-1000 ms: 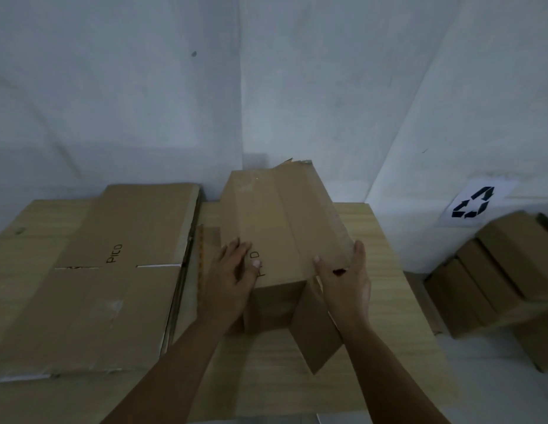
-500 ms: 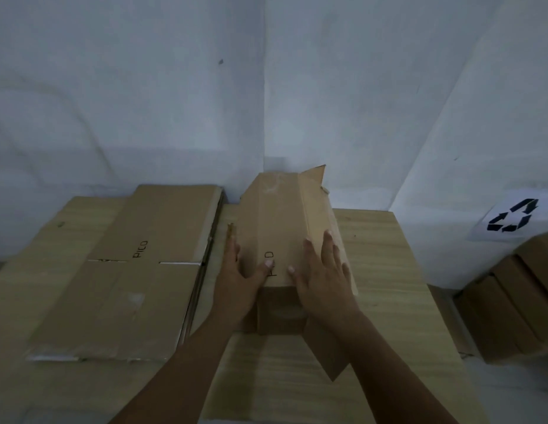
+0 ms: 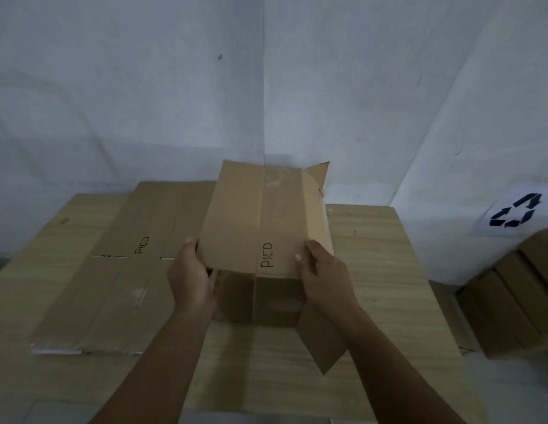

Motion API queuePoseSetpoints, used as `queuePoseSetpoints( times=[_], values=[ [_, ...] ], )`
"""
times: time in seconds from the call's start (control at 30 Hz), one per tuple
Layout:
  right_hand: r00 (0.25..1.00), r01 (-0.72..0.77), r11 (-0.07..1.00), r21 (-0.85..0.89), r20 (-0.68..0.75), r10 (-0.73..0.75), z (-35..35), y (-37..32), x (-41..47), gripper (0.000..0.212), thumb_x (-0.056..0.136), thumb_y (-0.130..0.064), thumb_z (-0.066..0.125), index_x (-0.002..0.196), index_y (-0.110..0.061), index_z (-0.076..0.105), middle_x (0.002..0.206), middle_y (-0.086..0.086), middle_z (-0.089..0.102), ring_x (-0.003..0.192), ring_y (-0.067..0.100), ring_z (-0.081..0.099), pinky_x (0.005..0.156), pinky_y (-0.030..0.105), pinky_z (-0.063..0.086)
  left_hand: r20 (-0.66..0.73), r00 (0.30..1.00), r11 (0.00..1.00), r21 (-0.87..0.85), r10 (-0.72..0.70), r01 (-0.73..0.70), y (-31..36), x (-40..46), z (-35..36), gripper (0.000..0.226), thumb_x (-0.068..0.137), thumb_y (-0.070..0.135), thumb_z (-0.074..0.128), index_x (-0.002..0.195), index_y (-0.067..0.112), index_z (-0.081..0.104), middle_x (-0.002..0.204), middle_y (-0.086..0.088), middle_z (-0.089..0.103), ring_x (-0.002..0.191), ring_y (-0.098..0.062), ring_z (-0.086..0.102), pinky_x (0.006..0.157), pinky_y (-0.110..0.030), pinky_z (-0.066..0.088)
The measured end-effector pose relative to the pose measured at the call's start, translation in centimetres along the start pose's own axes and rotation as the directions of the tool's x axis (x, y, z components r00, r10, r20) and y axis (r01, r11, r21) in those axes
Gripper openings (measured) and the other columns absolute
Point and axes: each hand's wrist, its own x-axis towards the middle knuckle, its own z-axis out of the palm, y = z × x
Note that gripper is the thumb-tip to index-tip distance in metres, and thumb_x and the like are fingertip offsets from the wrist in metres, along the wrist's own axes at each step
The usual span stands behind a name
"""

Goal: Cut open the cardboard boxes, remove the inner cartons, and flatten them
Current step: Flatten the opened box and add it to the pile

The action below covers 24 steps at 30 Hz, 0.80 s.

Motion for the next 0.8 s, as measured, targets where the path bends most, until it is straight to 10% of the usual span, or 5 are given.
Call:
queuePoseSetpoints(
  times=[0.1,0.2,0.47,0.6,0.8],
  values=[
    [0.997,-0.072,0.984,0.165,-0.014,0.075,-0.2,0.1,0.0,0.042,0.105,-0.035,0.047,0.142,-0.017,0.054,0.138,0.003,0.059,0.126,0.021,0.053,0.1,0.026,0.04,0.289,0.912,0.95,0.025,0.291,-0.311,1.6,-1.9,1.2,0.041,0.102,0.041,0.041,0.097,0.026,0.079,0.103,0.001,0.076,0.107,-0.021,0.069,0.09,-0.037,0.052],
    [0.994,-0.101,0.96,0.26,-0.005,0.106,-0.1,0.7,0.2,0.039,0.106,-0.041,0.041,0.138,-0.026,0.057,0.134,-0.001,0.061,0.124,0.018,0.055,0.102,0.033,0.046,0.634,0.657,0.767,0.153,0.408,-0.623,0.6,-3.5,1.8,0.035,0.104,0.039,0.035,0.117,0.035,0.067,0.113,0.012,0.072,0.112,-0.005,0.064,0.09,-0.021,0.051],
    [0.941,-0.244,0.746,0.619,-0.036,0.337,-1.3,1.6,1.9,0.049,0.101,-0.058,0.036,0.134,-0.029,0.059,0.124,-0.011,0.064,0.118,0.014,0.059,0.102,0.049,0.05,0.908,0.361,0.171,0.329,0.212,-0.929,-3.6,-3.1,1.6,0.058,0.102,0.052,0.027,0.148,0.023,0.046,0.155,0.009,0.041,0.147,0.0,0.026,0.125,-0.039,0.014],
    [0.957,-0.122,0.841,0.527,-0.162,0.24,-1.8,0.4,3.2,0.034,0.106,-0.047,0.033,0.123,-0.035,0.06,0.107,-0.016,0.061,0.104,0.008,0.06,0.077,0.026,0.048,0.947,0.289,-0.104,0.304,0.137,-0.947,-5.3,-3.0,1.8,0.06,0.103,0.05,0.02,0.149,0.021,0.044,0.157,0.005,0.037,0.15,-0.006,0.018,0.125,-0.042,0.009],
    [0.988,0.152,0.986,0.062,-0.019,-0.151,-0.2,-0.3,4.4,0.045,0.107,-0.037,0.038,0.15,-0.026,0.042,0.157,-0.001,0.038,0.14,0.019,0.039,0.117,0.044,0.033,0.861,0.341,0.252,0.258,0.378,-0.933,-5.3,-2.4,1.5,0.04,0.101,0.034,0.048,0.131,0.013,0.065,0.139,0.002,0.06,0.139,-0.009,0.045,0.118,-0.039,0.034]
  ],
)
